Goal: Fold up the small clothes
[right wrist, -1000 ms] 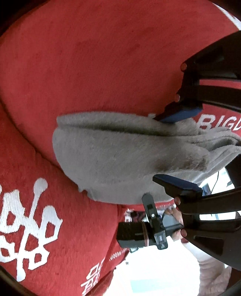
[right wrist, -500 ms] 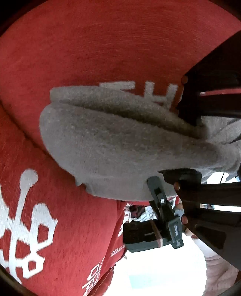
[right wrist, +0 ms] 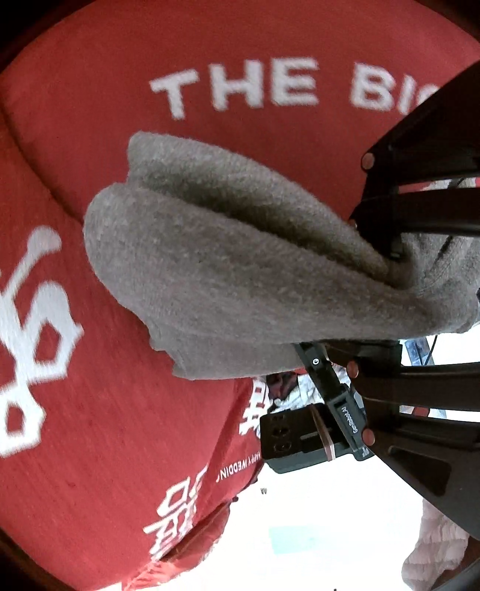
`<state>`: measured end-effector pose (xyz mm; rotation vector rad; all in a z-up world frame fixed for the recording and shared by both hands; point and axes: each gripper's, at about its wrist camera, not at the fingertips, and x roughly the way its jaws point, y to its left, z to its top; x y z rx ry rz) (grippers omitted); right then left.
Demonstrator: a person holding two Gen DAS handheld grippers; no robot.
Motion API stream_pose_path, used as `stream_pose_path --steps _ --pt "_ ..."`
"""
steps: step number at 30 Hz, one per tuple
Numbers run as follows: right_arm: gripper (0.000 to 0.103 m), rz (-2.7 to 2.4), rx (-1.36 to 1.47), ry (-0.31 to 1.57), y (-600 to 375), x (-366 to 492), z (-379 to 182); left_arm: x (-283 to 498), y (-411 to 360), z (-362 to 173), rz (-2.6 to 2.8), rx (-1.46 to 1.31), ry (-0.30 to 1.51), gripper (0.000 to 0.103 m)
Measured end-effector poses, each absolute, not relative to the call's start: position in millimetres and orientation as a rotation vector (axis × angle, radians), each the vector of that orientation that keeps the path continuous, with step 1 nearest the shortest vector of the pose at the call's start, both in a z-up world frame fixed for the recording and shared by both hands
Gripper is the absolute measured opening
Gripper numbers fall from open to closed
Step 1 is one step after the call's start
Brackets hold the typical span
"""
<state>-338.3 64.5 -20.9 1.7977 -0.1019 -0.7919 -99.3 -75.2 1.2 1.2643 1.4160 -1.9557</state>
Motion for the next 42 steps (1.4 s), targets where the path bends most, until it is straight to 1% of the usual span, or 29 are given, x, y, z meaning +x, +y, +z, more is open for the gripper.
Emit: stream_pose_path --steps 3,9,14,17,19,21,23,24,25,26,28,32,33,35,36,38,42 --pt "0.031 -0.781 1.796 -0.102 68 -314 -11 -73 -70 11 -1.948 1.274 1.396 0.051" --pt "0.031 -0.741 1.816 -0.083 65 -250 -11 -14 -56 16 -1.899 1.291 1.379 0.051" --pt "0.031 -0.714 1.831 -0.048 68 -213 -19 28 -48 3 -1.830 1.286 1.399 0.051" --pt "0.031 -0.716 1.841 0.004 68 -195 -33 45 -45 -14 -1.776 1.286 1.410 0.051" --pt "0.031 -0.737 1.840 0.073 63 -185 -40 54 -43 -23 -1.725 1.284 1.411 0.051" --pt "0.031 -0.797 1.839 0.188 59 -181 -48 66 -43 -27 -1.682 1.276 1.395 0.051" --pt "0.034 -0.860 1.838 0.252 62 -188 -50 77 -45 -25 -1.665 1.248 1.387 0.056" --pt "0.035 -0.869 1.844 0.256 61 -189 -48 81 -45 -22 -1.654 1.238 1.367 0.062" --pt "0.039 -0.901 1.844 0.274 63 -193 -44 86 -45 -18 -1.645 1.228 1.338 0.062" --pt "0.041 -0.960 1.832 0.321 66 -198 -38 91 -46 -15 -1.641 1.226 1.315 0.062" --pt "0.041 -1.029 1.814 0.375 75 -208 -31 97 -47 -9 -1.627 1.223 1.280 0.062" --pt "0.041 -1.138 1.774 0.403 96 -219 -6 99 -46 8 -1.652 1.200 1.228 0.062" --pt "0.039 -1.161 1.756 0.407 99 -218 0 98 -44 13 -1.670 1.199 1.214 0.062" --pt "0.023 -1.199 1.694 0.414 105 -219 12 90 -39 22 -1.728 1.203 1.187 0.062" --pt "0.011 -1.201 1.667 0.426 102 -211 19 85 -37 25 -1.759 1.211 1.180 0.062" --pt "0.010 -1.201 1.616 0.466 98 -197 29 69 -29 26 -1.828 1.247 1.169 0.062" --pt "0.009 -1.194 1.518 0.633 83 -157 28 47 -14 13 -1.883 1.318 1.191 0.062"
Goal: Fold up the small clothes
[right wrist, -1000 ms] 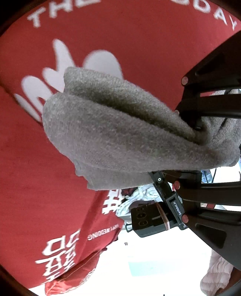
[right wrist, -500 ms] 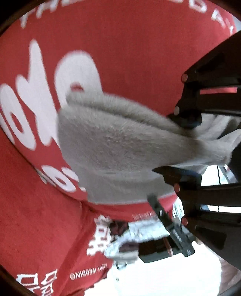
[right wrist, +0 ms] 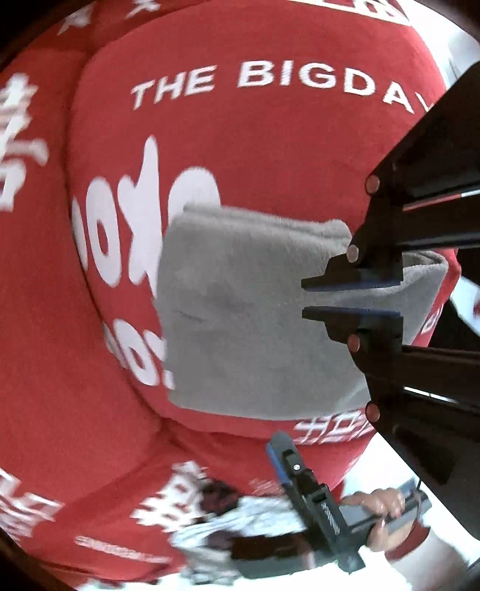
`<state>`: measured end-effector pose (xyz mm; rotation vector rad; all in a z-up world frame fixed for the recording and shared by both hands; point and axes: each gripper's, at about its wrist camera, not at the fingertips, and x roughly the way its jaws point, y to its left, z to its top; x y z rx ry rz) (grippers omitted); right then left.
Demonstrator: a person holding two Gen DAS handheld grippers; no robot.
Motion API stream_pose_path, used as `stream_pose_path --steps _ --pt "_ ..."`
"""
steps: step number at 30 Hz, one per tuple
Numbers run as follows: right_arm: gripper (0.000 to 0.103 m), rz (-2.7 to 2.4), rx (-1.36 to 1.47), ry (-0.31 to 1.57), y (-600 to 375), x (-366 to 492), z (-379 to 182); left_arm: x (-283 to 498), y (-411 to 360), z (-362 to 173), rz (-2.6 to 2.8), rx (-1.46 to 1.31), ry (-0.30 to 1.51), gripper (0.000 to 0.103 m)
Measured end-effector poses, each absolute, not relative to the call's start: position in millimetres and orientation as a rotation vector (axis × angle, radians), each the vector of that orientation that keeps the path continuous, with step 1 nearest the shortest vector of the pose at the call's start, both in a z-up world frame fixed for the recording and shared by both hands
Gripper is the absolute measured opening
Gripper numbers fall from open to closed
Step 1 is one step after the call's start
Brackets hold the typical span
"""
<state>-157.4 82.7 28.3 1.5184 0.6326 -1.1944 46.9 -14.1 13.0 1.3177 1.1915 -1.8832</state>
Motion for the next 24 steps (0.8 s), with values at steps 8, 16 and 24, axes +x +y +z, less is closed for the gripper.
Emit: stream_pose_path --steps 8,16,24 --pt "0.003 -1.272 1.419 0.965 88 -148 -27 40 -9 -10 -1.810 1.351 1.174 0.062" --pt "0.005 -1.292 1.464 0.940 88 -159 -28 40 -2 -7 -1.754 1.393 1.135 0.062" --pt "0.005 -1.308 1.554 0.933 98 -167 -18 47 0 -5 -1.680 1.420 1.143 0.062"
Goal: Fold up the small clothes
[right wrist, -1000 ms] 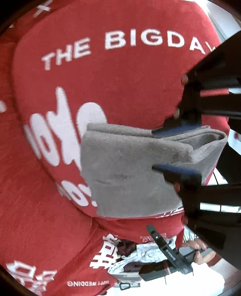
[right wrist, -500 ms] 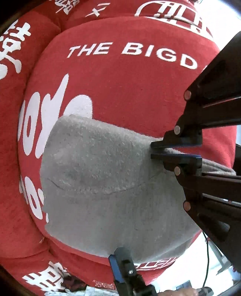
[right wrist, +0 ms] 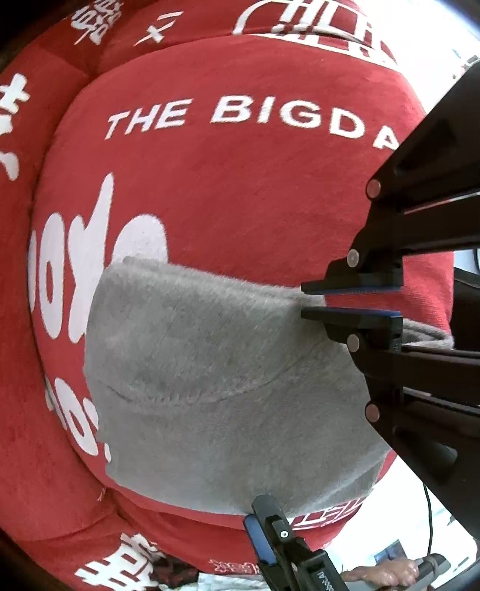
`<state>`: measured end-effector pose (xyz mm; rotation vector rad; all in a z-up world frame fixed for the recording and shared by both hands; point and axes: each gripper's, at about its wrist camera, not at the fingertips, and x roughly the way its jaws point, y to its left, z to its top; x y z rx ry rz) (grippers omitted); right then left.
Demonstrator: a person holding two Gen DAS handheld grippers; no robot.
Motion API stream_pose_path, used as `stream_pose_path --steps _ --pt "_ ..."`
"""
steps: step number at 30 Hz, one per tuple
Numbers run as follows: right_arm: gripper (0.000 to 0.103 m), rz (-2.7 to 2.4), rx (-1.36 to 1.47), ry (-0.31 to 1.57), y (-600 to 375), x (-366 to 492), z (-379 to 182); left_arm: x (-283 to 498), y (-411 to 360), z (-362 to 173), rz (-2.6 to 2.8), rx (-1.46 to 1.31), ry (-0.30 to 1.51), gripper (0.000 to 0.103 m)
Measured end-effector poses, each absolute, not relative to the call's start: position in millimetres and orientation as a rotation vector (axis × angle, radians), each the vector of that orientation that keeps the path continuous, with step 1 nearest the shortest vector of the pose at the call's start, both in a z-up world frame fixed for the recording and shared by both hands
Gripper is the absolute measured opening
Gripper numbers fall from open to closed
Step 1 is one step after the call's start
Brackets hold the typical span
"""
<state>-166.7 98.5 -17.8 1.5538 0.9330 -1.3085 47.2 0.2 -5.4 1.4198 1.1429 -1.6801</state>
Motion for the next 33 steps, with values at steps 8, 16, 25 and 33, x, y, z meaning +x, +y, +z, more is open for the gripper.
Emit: stream_pose_path --steps 8,16,25,33 --pt "0.005 -1.329 1.591 0.933 111 -166 2 50 9 12 -1.640 1.444 1.141 0.062" --pt "0.009 -1.339 1.633 0.886 115 -157 33 55 16 46 -1.629 1.454 1.111 0.062" --pt "0.016 -1.343 1.630 0.881 118 -137 73 69 23 85 -1.604 1.458 1.098 0.096" --pt "0.041 -1.363 1.588 0.860 115 -120 105 83 25 108 -1.578 1.428 1.085 0.102"
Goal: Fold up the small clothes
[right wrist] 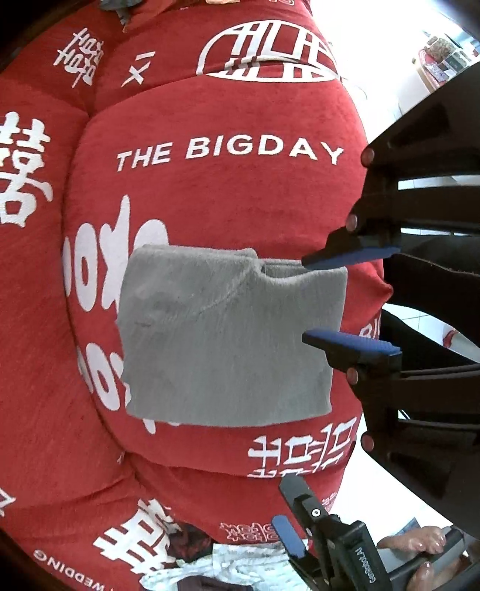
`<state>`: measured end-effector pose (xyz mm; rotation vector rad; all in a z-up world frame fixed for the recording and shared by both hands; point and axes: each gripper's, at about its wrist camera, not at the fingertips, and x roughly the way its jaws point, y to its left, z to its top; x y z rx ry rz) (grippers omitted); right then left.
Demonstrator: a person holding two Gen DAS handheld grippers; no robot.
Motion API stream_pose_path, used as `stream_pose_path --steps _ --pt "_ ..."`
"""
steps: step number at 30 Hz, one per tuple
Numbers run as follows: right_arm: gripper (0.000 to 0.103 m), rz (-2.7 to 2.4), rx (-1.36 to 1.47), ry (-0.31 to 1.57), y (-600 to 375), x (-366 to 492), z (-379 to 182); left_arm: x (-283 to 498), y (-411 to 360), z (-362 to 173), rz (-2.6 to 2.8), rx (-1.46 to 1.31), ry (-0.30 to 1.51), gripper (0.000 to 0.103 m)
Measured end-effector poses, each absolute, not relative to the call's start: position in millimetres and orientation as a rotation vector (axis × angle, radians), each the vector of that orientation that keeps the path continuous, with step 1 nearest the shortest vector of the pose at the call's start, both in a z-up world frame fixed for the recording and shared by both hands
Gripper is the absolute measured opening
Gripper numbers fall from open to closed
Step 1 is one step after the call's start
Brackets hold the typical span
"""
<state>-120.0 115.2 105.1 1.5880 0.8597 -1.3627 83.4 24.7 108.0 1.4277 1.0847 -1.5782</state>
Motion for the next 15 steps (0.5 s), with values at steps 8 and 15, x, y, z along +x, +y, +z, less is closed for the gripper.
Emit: stream_pose_path --steps 8,15 --pt "0.083 -1.471 1.485 0.839 108 -113 131 83 25 118 -1.542 1.466 0.950 0.102" --pt "0.088 -1.488 1.467 0.912 102 -110 135 88 21 123 -1.518 1.427 0.961 0.102"
